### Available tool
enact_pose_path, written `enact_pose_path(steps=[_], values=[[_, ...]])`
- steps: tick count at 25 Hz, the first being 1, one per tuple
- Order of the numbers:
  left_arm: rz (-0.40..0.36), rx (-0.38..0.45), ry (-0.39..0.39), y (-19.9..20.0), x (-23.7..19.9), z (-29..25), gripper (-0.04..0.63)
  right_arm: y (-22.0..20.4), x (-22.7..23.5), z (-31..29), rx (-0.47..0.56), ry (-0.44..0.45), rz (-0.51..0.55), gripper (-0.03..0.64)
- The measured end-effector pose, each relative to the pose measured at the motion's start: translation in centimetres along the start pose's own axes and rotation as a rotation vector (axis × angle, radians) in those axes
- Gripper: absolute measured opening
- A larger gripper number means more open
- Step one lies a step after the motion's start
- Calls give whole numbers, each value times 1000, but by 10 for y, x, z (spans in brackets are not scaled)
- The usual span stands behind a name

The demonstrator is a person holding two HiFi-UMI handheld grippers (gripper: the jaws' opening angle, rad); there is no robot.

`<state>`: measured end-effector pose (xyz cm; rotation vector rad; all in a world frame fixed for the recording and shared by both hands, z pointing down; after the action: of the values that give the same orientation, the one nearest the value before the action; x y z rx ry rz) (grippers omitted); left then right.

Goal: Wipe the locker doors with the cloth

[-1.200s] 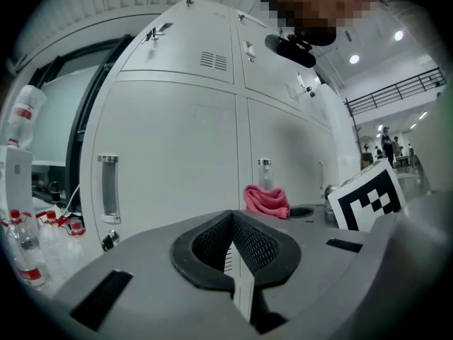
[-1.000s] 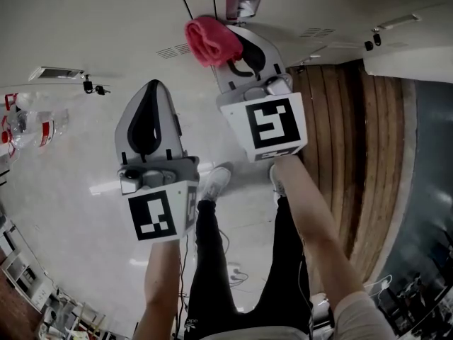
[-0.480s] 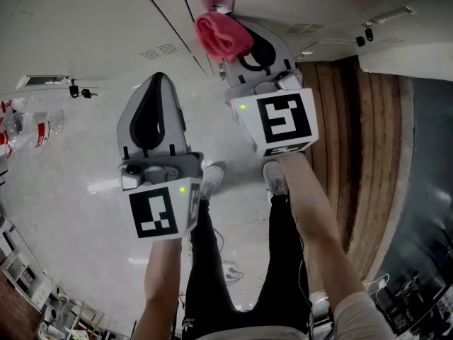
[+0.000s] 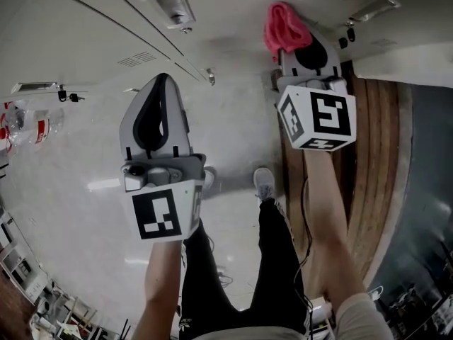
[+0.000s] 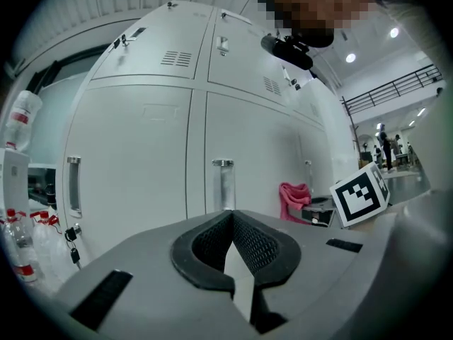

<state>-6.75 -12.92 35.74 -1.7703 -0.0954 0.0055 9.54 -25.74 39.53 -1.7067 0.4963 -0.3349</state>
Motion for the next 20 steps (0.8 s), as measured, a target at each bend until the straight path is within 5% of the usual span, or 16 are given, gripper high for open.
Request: enact_pose_path(steps=[11,20], values=[[21,20,-21,1,68,-12,17,-10,78,17,-12,-54,52,40],[37,28,46,-5,40,4,17,-10,55,22,-16,33,-4,38]])
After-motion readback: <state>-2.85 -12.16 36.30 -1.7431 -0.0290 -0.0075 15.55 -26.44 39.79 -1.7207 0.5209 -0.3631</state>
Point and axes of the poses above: the fingertips, and each gripper's own axes: z backward along the fingers, x to its right, y out of its top, the point moved 2 cm from there along z, backward along the fingers, and after that the axes turned 6 degrees about -x, right-handed, at the moved point
